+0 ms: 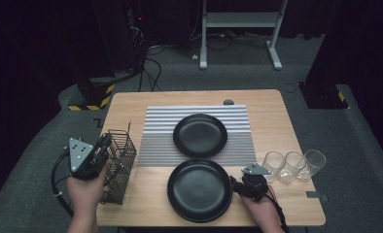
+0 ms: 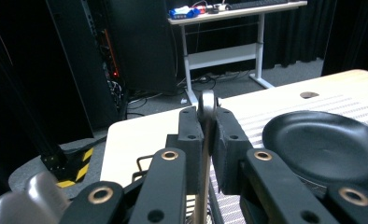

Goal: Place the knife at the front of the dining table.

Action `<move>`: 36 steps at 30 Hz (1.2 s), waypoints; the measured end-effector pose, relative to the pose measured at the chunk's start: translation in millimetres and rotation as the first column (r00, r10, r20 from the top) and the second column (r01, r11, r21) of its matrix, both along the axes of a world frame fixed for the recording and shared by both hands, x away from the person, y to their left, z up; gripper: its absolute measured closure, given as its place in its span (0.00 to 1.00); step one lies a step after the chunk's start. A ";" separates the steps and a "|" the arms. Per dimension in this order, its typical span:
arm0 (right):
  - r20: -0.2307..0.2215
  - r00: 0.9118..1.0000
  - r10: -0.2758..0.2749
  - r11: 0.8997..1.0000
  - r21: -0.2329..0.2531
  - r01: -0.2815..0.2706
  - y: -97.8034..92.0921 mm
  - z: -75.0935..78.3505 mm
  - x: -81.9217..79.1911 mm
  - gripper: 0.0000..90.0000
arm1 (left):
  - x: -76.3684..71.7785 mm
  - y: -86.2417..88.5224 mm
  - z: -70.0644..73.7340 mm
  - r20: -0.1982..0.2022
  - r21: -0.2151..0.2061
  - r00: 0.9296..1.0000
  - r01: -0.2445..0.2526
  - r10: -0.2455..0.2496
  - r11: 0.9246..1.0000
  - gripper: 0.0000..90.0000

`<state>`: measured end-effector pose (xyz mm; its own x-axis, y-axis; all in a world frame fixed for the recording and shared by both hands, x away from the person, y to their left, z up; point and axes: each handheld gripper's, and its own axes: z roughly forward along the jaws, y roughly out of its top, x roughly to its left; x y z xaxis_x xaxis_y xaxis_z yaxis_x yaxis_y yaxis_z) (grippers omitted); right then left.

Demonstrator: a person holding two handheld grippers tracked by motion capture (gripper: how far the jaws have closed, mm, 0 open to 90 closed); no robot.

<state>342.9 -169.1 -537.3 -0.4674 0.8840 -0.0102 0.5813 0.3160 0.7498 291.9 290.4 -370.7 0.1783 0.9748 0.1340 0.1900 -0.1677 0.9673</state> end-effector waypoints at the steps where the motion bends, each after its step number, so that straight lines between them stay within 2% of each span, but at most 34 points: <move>1: 0.000 1.000 0.000 1.000 0.000 0.000 0.0 0.0 0.0 0.40 | -1.8 2.4 -0.3 0.002 -0.006 1.000 -0.002 0.002 1.000 0.92; 7: -0.001 1.000 -0.001 1.000 -0.001 0.001 0.3 0.0 -0.1 0.39 | -12.1 19.7 -3.2 0.019 -0.063 1.000 -0.023 0.024 0.998 0.90; 11: -0.001 1.000 -0.001 1.000 0.000 0.001 0.3 0.1 -0.1 0.40 | -11.8 21.9 -5.0 0.019 -0.072 1.000 -0.022 0.024 0.997 0.90; 17: -0.001 1.000 -0.002 1.000 -0.001 0.002 0.4 0.0 -0.2 0.39 | -8.0 18.5 -7.4 0.000 -0.058 1.000 -0.014 0.014 0.998 0.89; 20: -0.001 1.000 -0.002 1.000 0.000 0.002 0.4 0.0 -0.2 0.40 | -4.3 15.6 -12.2 -0.021 -0.044 1.000 -0.012 0.011 0.999 0.89; 29: -0.001 1.000 -0.001 1.000 -0.001 0.001 0.3 0.0 -0.1 0.40 | -0.5 14.5 -11.4 -0.063 -0.024 0.998 -0.011 0.009 1.000 0.89; 36: -0.001 1.000 -0.002 1.000 0.000 0.002 0.4 0.1 -0.2 0.40 | 3.3 12.8 -10.1 -0.088 -0.035 0.996 -0.001 -0.002 0.999 0.90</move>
<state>342.8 -168.7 -537.3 -0.4658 0.8848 -0.0102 0.5825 0.3153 0.7492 295.2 303.3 -380.8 0.1886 0.9785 0.0839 0.2747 -0.1346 0.9521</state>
